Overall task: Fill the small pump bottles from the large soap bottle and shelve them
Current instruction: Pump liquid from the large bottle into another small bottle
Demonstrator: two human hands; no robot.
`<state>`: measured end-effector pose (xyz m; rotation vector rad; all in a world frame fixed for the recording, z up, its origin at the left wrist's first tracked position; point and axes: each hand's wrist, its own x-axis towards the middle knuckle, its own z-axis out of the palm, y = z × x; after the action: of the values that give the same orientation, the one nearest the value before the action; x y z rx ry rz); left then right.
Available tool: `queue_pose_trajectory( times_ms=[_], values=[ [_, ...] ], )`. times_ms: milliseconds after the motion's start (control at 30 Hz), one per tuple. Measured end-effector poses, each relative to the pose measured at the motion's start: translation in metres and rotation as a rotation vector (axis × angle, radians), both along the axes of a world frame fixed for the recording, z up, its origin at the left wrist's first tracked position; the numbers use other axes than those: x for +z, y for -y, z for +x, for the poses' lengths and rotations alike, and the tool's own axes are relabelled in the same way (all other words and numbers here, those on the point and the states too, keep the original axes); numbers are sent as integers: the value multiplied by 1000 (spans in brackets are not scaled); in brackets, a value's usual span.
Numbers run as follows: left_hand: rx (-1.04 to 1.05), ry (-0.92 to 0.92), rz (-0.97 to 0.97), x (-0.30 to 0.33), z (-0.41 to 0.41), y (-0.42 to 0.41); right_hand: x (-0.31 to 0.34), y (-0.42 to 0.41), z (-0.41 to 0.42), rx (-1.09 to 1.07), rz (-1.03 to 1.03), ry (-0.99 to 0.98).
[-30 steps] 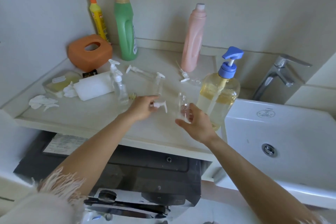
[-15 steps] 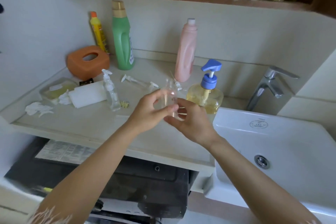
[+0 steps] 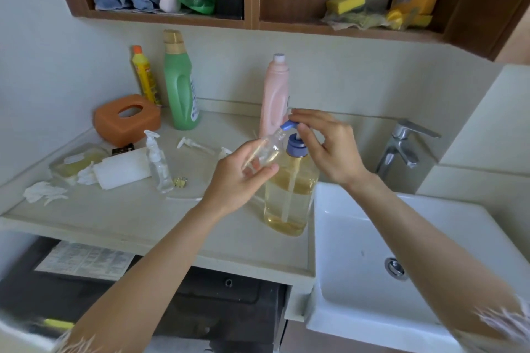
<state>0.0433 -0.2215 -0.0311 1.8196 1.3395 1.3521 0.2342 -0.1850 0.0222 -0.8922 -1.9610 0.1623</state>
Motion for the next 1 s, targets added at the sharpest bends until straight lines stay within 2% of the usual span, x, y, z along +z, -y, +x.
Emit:
queue_pose_trajectory(
  times_ms=[200,367,567,833,1000],
  values=[
    [43,14,-20,10,5,-1,-17,-4,-7,-32,111,-121],
    [82,53,-46,9,5,-1,-41,-3,-19,-25,103,-226],
    [68,94,-112,13,7,3,-43,0,-19,-41,75,-188],
    [63,203,-58,29,8,6,-20,-3,-16,-40,117,-225],
    [30,221,-19,23,4,6,-44,-7,-29,-16,247,-174]
  ],
)
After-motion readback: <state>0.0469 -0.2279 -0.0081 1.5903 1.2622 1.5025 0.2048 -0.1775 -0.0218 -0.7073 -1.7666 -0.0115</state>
